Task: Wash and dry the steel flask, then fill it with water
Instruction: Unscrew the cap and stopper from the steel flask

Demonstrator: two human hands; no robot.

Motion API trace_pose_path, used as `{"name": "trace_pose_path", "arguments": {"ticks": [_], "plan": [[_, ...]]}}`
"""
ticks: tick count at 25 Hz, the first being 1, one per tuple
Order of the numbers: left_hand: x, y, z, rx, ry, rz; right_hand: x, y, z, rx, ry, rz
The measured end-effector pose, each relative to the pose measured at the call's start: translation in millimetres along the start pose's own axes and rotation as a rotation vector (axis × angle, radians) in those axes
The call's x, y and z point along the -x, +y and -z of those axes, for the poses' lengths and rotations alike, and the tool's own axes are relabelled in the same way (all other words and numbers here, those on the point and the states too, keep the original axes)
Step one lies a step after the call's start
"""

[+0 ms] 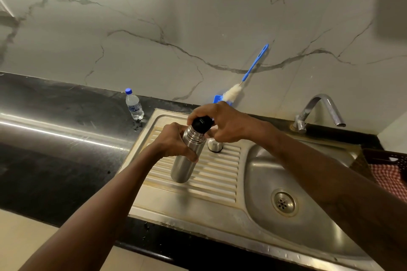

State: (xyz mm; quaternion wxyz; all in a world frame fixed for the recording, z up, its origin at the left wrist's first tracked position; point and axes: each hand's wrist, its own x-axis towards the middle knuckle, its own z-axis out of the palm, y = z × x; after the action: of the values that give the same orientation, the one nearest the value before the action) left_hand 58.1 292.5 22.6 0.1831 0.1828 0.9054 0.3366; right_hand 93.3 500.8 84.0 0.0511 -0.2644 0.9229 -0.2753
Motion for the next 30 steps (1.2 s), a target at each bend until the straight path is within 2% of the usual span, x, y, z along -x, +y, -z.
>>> {"name": "trace_pose_path", "arguments": {"ticks": [3, 8, 10, 12, 14, 20, 30], "plan": [[0.2, -7.7, 3.2, 0.019, 0.011, 0.001, 2.8, 11.3, -4.6, -0.185, 0.131, -0.049], [1.8, -21.5, 5.0, -0.008, -0.005, -0.011, 13.1, 32.5, -23.6, -0.603, 0.324, -0.241], [2.0, -27.4, 7.1, 0.008, 0.006, -0.008, 13.6, 49.1, -36.3, -0.528, 0.343, -0.355], [1.7, -29.4, 8.3, 0.021, 0.008, -0.011, 15.2, 71.9, -56.3, -0.248, 0.251, -0.463], [0.7, -27.3, 8.6, 0.025, 0.008, -0.032, 17.4, 90.8, -81.0, -0.113, 0.15, -0.54], [-2.7, -28.6, 9.8, 0.022, 0.005, -0.073, 24.5, 125.2, -136.7, -0.068, 0.016, -0.662], [-8.4, -32.7, 1.8, 0.046, -0.006, -0.087, 24.9, 132.3, -148.9, -0.144, 0.074, -0.669]]}}
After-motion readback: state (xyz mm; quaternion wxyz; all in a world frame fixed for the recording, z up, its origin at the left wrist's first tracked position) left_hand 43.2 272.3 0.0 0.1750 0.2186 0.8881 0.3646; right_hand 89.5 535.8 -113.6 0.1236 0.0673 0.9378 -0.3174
